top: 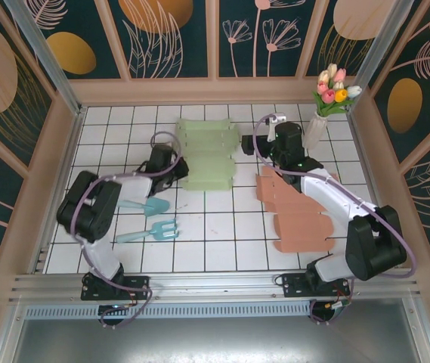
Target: Fold the paper box
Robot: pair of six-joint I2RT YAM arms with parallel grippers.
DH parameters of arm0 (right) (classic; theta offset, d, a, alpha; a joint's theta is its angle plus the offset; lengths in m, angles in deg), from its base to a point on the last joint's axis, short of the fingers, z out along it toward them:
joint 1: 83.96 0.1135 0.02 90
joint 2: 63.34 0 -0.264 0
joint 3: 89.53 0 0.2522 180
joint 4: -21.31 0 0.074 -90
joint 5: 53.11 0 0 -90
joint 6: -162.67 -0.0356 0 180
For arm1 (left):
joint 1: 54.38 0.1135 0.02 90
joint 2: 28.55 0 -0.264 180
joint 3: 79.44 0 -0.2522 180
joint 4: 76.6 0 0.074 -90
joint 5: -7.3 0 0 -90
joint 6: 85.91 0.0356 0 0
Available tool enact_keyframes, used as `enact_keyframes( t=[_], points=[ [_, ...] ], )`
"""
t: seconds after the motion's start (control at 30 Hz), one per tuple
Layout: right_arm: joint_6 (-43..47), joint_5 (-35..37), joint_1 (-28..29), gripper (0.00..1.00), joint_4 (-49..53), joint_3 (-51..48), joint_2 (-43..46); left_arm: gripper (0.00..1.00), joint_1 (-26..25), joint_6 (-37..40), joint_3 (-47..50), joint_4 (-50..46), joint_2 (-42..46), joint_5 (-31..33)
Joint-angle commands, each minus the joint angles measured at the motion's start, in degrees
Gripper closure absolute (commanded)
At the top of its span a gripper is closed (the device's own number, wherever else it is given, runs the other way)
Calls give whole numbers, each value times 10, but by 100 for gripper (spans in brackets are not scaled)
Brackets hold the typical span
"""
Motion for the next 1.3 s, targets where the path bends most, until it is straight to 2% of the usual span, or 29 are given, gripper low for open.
enact_keyframes(
  t=[0.0, 0.1, 0.13, 0.23, 0.3, 0.37, 0.5, 0.63, 0.73, 0.9, 1.17, 1.27],
  points=[
    [-5, 0, 19, 1, 17, 14, 32, 100, -33, -39, 94, 96, 59, 0],
    [-11, 7, 36, 1, 22, 2, 46, 100, -66, -53, 156, 134, 97, 0],
    [-13, 10, 42, 1, 21, -4, 51, 95, -74, -53, 166, 135, 109, 0],
    [-20, 16, 56, 1, 20, -22, 64, 55, -81, -38, 177, 103, 164, 44],
    [-20, 22, 63, 1, 26, -28, 71, 42, -80, -15, 162, 43, 205, 127],
    [-17, 30, 69, 1, 32, -31, 78, 36, -70, 8, 136, 10, 219, 152],
    [-9, 44, 70, 1, 35, -34, 94, 40, -15, 22, 68, 2, 157, 74],
    [6, 57, 70, 1, 44, -36, 106, 43, 11, 41, -9, -2, 60, 23],
    [14, 75, 70, 1, 38, -47, 117, 42, 13, 56, -63, -24, 5, 27],
    [27, 86, 70, 1, 32, -47, 106, 40, 13, 93, -141, -91, -51, 83],
    [36, 64, 70, 1, 36, -27, 57, 44, 13, 111, -138, -94, -87, 92],
    [41, 44, 70, 1, 36, -22, 42, 50, 13, 116, -134, -78, -91, 64]
  ],
)
